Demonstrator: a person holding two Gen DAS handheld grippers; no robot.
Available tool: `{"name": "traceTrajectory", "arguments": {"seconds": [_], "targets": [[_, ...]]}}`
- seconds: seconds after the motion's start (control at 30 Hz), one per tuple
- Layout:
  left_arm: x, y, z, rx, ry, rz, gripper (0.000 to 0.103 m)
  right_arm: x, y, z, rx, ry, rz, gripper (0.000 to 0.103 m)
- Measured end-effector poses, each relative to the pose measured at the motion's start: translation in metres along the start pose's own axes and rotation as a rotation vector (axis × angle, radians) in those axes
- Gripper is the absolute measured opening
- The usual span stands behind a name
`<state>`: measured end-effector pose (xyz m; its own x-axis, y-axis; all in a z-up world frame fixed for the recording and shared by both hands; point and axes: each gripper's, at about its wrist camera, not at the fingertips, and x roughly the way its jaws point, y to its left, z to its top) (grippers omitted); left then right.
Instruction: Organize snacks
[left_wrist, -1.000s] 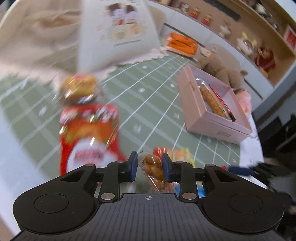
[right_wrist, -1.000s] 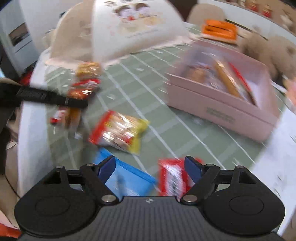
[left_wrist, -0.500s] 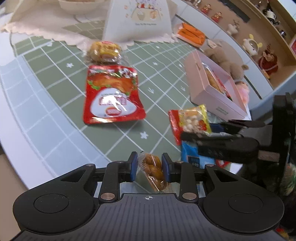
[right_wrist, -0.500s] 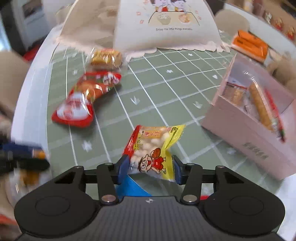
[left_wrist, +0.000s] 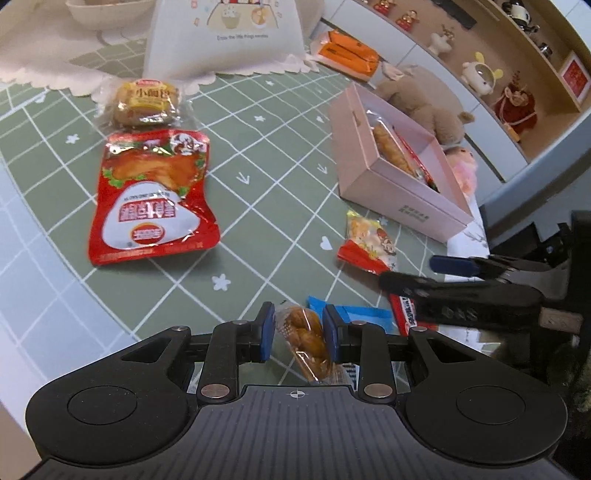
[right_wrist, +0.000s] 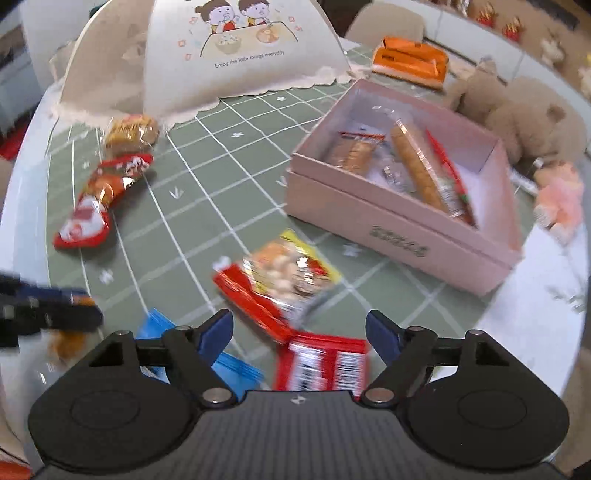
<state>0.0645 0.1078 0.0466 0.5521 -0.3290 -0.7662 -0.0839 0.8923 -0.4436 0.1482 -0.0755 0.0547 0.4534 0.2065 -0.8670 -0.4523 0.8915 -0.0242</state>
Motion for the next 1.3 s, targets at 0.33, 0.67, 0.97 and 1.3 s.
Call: {"name": "traceTrajectory", "arguments": {"seconds": [0.33,0.67,0.97,1.3], "targets": [[-0.021,-0.003,-0.014,0.001,0.009,0.068,0.033,0.047,-0.005,0.023,0.292,0.02,-0.046,0.088],[-0.013,-0.007,-0.022,0.019,0.04,0.044,0.033,0.029,-0.01,0.007,0.177,-0.005,0.099,0.083],[0.012,-0.009,-0.028,0.066,0.082,-0.032,0.033,-0.044,0.0,-0.07,0.102,-0.067,0.076,0.084],[0.014,-0.03,-0.021,0.119,0.069,-0.115,0.033,-0.111,-0.063,-0.153,0.095,-0.006,-0.265,0.084]]}}
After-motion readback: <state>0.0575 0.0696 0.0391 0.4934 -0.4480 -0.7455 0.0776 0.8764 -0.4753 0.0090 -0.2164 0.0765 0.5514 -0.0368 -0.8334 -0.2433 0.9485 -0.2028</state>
